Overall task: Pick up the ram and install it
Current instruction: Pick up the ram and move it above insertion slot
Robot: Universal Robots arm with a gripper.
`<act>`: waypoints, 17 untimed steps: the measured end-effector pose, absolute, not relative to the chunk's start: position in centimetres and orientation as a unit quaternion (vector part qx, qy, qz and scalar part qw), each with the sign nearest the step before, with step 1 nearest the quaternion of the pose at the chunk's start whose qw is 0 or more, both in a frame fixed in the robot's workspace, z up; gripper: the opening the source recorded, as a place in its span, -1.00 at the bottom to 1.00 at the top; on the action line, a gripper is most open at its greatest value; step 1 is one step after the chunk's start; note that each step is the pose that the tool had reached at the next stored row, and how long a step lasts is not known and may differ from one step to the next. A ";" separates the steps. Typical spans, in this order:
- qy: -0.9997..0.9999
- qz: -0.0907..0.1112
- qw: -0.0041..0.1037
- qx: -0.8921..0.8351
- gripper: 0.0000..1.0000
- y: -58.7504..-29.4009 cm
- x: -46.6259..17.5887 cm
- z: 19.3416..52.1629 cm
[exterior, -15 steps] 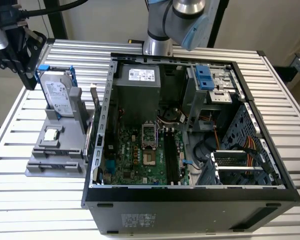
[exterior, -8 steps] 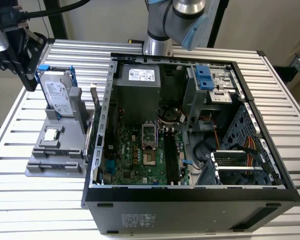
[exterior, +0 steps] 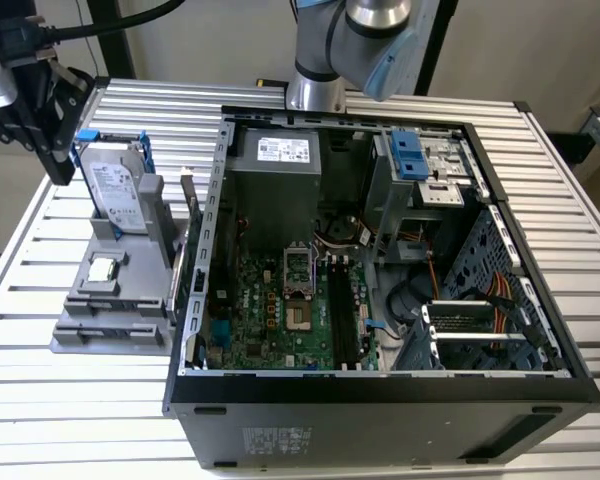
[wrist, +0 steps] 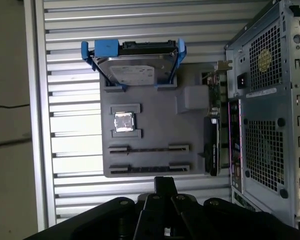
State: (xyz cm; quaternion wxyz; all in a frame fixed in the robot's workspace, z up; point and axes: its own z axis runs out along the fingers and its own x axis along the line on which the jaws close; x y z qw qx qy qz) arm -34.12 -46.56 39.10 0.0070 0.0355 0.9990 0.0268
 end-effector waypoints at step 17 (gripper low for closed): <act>0.999 0.027 0.006 0.033 -1.00 -48.2 -34.7 39.0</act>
